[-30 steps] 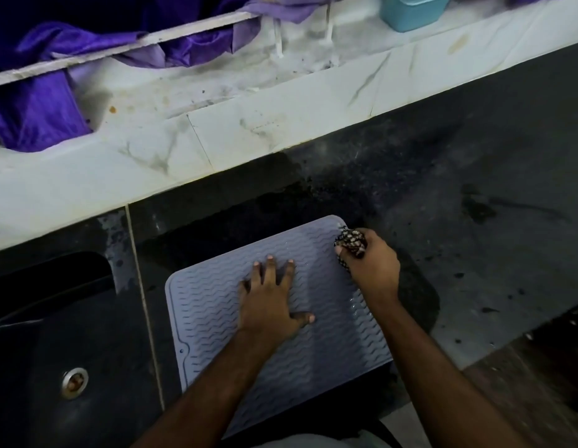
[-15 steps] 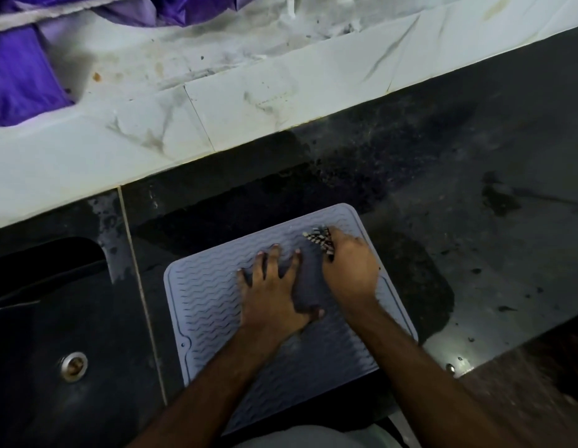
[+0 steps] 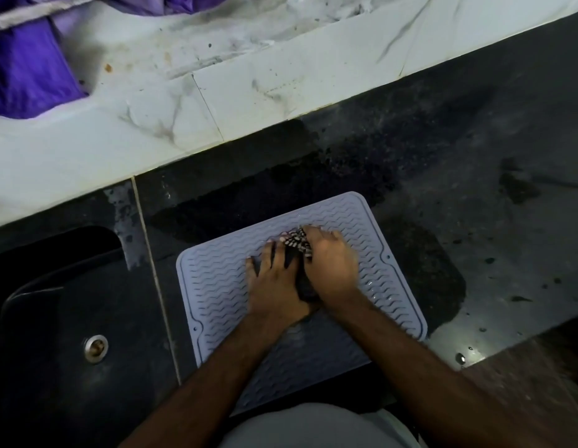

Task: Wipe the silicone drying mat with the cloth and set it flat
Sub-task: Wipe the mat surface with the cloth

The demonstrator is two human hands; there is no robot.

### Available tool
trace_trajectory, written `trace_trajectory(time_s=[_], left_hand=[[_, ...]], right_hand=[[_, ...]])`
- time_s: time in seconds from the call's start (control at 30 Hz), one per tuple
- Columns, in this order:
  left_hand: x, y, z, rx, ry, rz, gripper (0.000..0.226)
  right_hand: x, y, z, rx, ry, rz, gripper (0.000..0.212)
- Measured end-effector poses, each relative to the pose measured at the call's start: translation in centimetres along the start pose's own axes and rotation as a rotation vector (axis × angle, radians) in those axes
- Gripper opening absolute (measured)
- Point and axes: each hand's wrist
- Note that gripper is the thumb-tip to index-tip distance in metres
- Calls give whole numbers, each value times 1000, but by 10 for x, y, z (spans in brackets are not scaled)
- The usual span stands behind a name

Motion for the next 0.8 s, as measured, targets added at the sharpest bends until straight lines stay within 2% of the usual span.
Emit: trace_trajectory(time_s=[0.1,0.2,0.3,0.4,0.5,0.63,0.8], left_hand=[[-8,13,-3,81,-2,-16,116],[-34,41,-3,170,23,-149,120],[-58,64,4,155,38,-272,122],[-63,68,8,138,53,-272,121],[-63,65,4,128,62,-267,124],[-66,69,6,130,81,-264,125],[-67,69,4,144,94,-237,123]], right_hand=[[12,-3,-3,26,37,-7,40],[13,-2,-1,51,-15,-11,37],[7,-2,1,38,-43,-8,38],[-5,-1,4,-13,-76,-27,39],[-16,7,14,-29,-101,-166,47],[-14,1,13,-58,-212,-87,47],[-8,4,25,-40,-209,-134,55]])
Point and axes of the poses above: each hand's wrist, its own y-axis away from the middle knuckle, its own z-axis out of the palm, x = y × z, and after that the axes turned 5 degrees about x, right-handed
